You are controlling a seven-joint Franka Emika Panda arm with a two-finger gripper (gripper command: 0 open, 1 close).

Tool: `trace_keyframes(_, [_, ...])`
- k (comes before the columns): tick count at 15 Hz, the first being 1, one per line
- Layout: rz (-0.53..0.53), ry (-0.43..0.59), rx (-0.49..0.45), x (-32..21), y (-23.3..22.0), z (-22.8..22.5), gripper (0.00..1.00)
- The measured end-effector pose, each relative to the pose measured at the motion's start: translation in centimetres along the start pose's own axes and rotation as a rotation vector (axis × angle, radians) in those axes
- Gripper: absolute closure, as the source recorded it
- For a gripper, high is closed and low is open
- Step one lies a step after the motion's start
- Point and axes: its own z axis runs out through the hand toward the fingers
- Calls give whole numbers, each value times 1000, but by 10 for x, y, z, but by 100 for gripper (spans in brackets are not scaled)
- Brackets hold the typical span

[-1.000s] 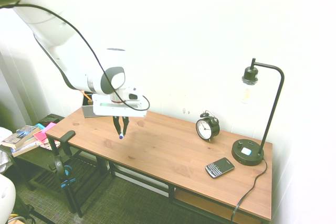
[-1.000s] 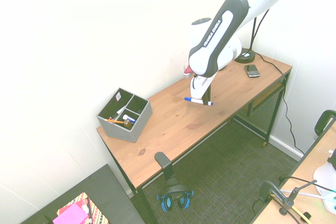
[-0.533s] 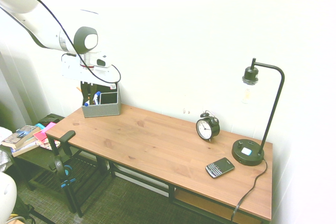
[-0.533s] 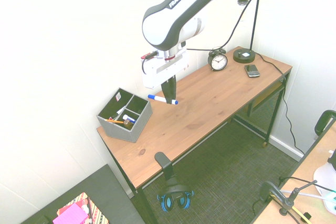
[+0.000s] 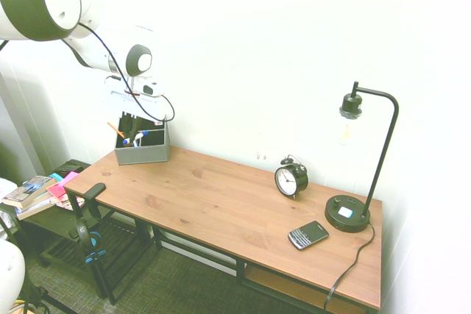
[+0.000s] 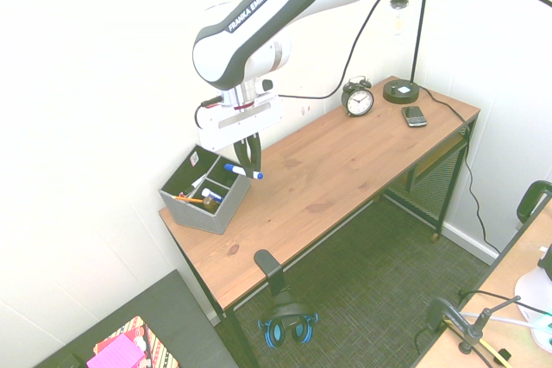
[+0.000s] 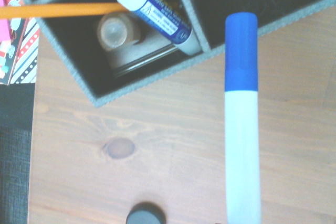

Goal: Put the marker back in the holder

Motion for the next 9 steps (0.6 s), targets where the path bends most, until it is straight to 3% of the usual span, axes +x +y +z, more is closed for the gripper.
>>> trace_keyframes(7, [61, -36, -15, 30, -25, 22, 100])
trace_keyframes(8, [60, -41, -12, 32, -29, 18, 0])
trace_keyframes(9, [61, -45, -11, 33, -33, 14, 0])
